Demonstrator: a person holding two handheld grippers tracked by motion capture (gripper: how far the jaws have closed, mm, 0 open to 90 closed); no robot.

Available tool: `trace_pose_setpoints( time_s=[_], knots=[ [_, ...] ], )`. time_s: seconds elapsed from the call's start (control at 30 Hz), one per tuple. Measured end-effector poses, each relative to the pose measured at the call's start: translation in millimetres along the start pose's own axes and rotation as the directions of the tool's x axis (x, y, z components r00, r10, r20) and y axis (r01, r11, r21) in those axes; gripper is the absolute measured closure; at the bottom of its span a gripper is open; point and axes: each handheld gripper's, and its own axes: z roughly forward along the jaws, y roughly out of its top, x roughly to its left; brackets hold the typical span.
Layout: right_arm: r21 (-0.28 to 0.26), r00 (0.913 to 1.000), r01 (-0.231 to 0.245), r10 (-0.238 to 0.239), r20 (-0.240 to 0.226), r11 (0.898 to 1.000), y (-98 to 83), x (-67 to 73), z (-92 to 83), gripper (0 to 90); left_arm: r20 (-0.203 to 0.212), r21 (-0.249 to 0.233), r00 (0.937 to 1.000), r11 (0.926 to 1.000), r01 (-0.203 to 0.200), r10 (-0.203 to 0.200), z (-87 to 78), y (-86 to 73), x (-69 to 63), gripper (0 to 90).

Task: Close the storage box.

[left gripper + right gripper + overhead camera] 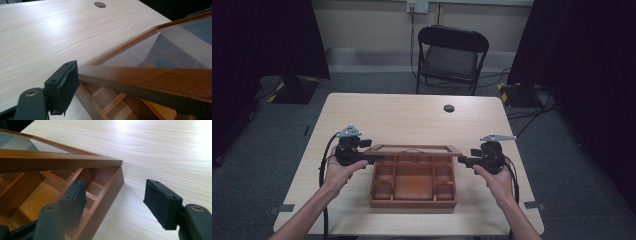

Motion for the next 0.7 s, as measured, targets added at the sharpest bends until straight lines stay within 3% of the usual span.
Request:
trace_pose_setpoints(
  time_s=[0.27, 0.4, 0.5, 0.67, 0.7],
  knots=[
    [-0.04, 0.9989, -0.046, 0.046, -0.008, 0.998, 6.3, -7.1, -6.5, 34.8, 0.002, -0.011, 1.0, 0.9999, 0.003, -0.003, -4.6, -3.9, -1.6, 18.6],
    [-0.037, 0.9992, -0.033, 0.032, -0.024, 0.999, 14.4, -5.2, -8.4, 34.9, -0.007, -0.005, 0.9999, 1.0, -0.008, 0.008, -6.5, -7.7, -1.6, 17.3],
    [-0.047, 0.9999, -0.012, 0.011, -0.01, 0.999, 23.6, -3.0, -11.1, 35.3, -0.008, -0.003, 1.0, 1.0, -0.006, 0.006, -6.5, -7.8, -2.1, 17.3],
    [-0.077, 0.9977, -0.006, 0.001, -0.068, 0.997, 35.8, 2.2, -13.7, 42.3, -0.019, 0.0, 0.9996, 0.9998, -0.02, 0.02, -7.6, -9.2, -3.4, 17.3],
    [-0.082, 0.9949, 0.012, -0.02, -0.099, 0.997, 42.4, 9.3, -12.8, 42.5, -0.02, -0.004, 0.9997, 0.9999, -0.017, 0.017, -7.6, -9.9, -3.5, 17.2]
  ],
)
